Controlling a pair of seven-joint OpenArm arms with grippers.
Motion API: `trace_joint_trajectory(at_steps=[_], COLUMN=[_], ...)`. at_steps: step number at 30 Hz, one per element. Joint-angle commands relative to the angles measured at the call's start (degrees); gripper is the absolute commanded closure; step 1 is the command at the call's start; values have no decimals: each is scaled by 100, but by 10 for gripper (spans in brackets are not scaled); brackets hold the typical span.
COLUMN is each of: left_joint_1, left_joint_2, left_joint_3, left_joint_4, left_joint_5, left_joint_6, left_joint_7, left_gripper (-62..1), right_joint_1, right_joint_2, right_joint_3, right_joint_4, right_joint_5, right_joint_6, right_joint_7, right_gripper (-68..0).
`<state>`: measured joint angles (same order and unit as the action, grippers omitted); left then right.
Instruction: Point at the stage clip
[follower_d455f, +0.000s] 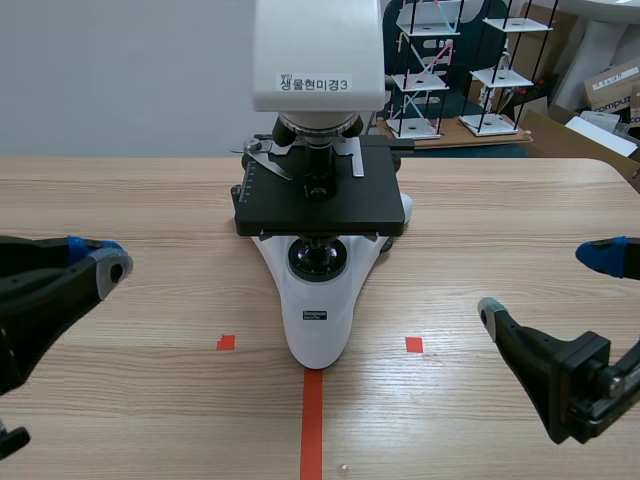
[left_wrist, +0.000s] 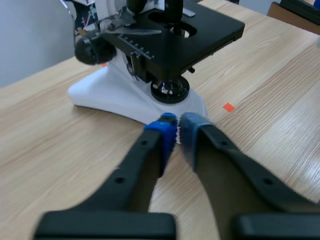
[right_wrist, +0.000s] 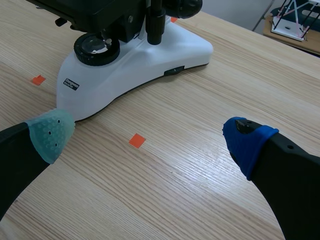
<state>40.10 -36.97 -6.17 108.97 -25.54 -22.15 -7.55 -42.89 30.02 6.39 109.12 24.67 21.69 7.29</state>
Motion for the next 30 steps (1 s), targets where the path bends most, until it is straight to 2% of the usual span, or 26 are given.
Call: trace_joint_trajectory(at_steps=[1,8,16,30], left_joint_1=[-275,-1362,-2859,-5460], left_joint_2=[-225,-938,-1504,-1539], left_joint_3=[201,962,1683,3650], left_joint_4=[-70,-625,-1150,-2100], left_joint_5=[-210,-697,-1228,-1287], left_joint_6=[-13,13,11,-13], left_joint_7=[-79,-79,-15,308], left_gripper=[-28,-28,-30,-30], right_joint_1=[-11,-11,-11,-11], right_joint_2=[44,44,44,44], right_joint_3=[68,68,68,68], right_joint_4=[107,107,107,107], right_joint_5=[37,37,37,37], right_joint_6=[-22,-22,-22,-22], right_joint_7=[96,96,96,96], right_gripper=[-679,-679,-679,-679])
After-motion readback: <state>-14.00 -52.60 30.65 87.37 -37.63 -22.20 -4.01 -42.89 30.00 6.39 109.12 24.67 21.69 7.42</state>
